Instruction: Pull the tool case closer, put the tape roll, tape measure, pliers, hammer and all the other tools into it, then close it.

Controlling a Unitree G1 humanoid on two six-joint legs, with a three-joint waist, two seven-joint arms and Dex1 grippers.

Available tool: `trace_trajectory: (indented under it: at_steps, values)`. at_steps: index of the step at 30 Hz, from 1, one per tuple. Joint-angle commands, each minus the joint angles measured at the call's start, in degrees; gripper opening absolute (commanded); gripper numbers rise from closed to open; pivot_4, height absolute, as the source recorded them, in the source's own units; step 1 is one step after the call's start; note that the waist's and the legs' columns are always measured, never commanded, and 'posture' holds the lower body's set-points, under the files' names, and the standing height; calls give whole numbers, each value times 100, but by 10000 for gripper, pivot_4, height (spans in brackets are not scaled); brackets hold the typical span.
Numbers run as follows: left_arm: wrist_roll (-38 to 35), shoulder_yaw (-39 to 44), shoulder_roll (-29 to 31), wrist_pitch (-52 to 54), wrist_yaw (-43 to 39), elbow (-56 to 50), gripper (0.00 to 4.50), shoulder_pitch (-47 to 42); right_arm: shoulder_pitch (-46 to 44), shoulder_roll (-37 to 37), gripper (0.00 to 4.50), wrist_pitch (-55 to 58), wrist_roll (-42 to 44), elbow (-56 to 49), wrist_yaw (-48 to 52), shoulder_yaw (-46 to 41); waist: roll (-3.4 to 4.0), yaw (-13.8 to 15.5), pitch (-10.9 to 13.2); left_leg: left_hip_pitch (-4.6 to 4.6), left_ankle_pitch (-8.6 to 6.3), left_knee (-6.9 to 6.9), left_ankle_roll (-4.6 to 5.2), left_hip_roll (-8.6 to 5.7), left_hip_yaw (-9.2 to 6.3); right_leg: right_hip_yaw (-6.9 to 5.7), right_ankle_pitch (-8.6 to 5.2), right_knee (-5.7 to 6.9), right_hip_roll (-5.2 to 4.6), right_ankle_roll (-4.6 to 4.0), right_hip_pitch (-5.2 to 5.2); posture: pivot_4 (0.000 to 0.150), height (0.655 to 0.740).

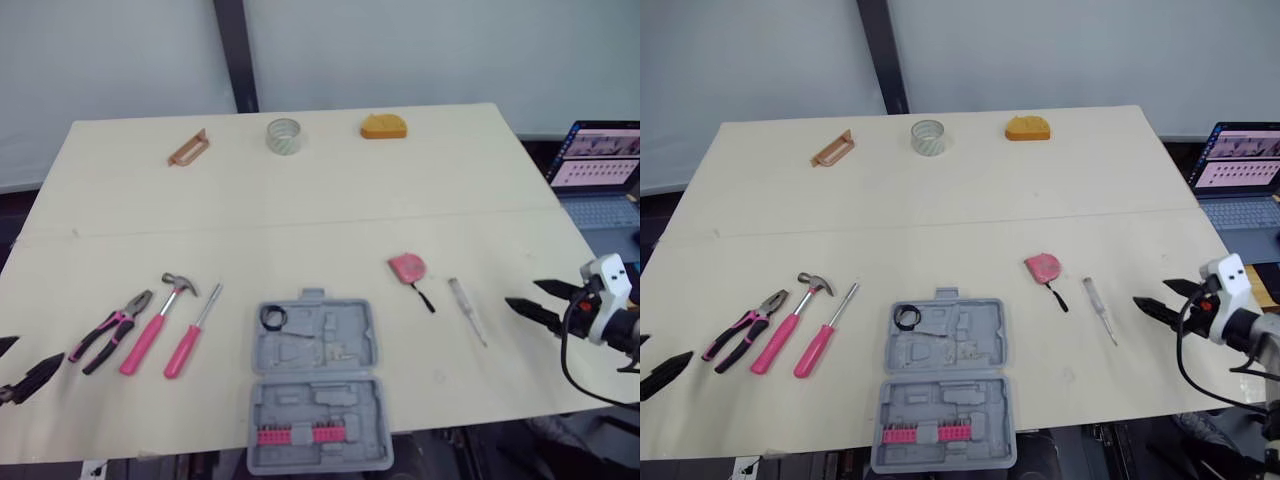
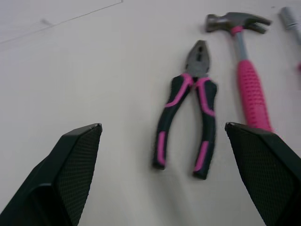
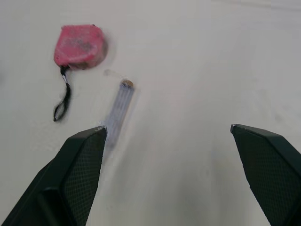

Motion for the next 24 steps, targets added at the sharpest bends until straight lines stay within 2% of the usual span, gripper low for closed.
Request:
trace_trajectory:
  at_steps: [1, 4, 7, 11, 18, 24]
  values:
    - [-164, -392, -105, 325, 17, -983, 45000, -134, 135, 200, 44564, 576, 297, -1009, -325, -36, 0, 16, 0, 0, 0, 0, 0, 0, 0, 0, 0, 0, 0, 0, 0, 1500, 7400]
    - [-235, -898, -147, 668, -32, -1665, 45000, -374, 298, 511, 44564, 1083, 417, -1922, -726, 113, 0, 16, 0, -2, 0, 2, 0, 0, -1, 0, 0, 1, 0, -1, -1, 1500, 7400]
    - [-295, -1814, -223, 1194, -8, -2531, 45000, -843, 491, 911, 44564, 1505, 346, -2822, -1275, 456, 0, 49, 0, -1, 0, 4, 0, 0, -3, 0, 1, 6, 0, -2, 0, 1500, 7400]
    - [-249, -2747, -383, 1506, -12, -3056, 45000, -1575, 602, 1367, 44564, 1807, 87, -3498, -2002, 884, 1, 80, -1, -2, 0, 9, -1, -1, -2, 3, 3, 8, 0, -5, -3, 1500, 7400]
    - [6, -4256, -1037, 1513, -132, -3259, 45000, -3186, 579, 2037, 44564, 1623, -656, -3569, -3003, 1525, 1, 160, -2, -4, 1, 17, -1, -3, -2, 3, 5, 11, 1, -8, -3, 1500, 7400]
    - [152, -4806, -1438, 1412, -216, -3155, 45000, -3715, 415, 2219, 44564, 1417, -1002, -3325, -3311, 1690, 3, 120, -4, -4, 1, 11, -1, -3, 0, 2, 5, 10, 3, -8, -7, 1500, 7400]
